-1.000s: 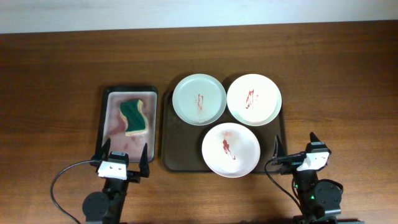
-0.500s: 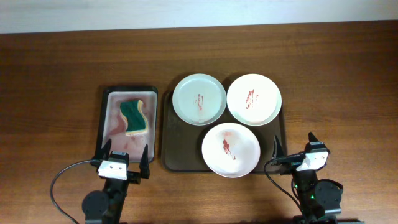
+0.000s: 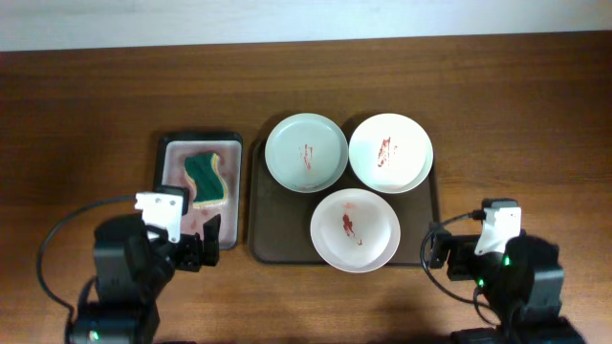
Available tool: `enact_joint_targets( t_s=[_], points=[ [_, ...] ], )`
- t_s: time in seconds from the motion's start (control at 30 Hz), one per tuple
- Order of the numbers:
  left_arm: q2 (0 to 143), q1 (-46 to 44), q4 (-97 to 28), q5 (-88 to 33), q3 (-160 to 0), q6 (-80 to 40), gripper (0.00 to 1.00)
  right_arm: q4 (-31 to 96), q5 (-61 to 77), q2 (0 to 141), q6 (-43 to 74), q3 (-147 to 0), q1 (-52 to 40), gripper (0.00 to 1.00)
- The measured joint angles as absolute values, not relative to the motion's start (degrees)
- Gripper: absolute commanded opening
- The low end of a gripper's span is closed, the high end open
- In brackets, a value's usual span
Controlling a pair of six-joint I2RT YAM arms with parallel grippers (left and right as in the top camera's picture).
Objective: Clean dirty plates on tray and stack at the side
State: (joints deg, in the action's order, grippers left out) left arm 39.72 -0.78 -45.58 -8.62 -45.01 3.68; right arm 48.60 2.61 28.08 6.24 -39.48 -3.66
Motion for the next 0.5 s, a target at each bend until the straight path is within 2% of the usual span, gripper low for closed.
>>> enact_joint_targets(
  t_s=[0.13, 0.23, 0.5],
  points=[
    [48.66, -0.78, -57.21, -8.62, -52.80, 3.66, 0.99, 59.99, 3.55, 40.73, 6.22, -51.64, -3.70, 0.99],
    [51.46, -0.78, -59.20, -10.52, -54.15, 3.66, 0.99, 62.35, 6.63, 47.11, 6.28, -58.26, -3.70, 0.99],
    [55.40, -0.84, -40.56, -9.52, -54.98, 0.34, 0.99, 60.80, 11.73, 51.42, 6.24, -58.78, -3.70, 0.99]
  ],
)
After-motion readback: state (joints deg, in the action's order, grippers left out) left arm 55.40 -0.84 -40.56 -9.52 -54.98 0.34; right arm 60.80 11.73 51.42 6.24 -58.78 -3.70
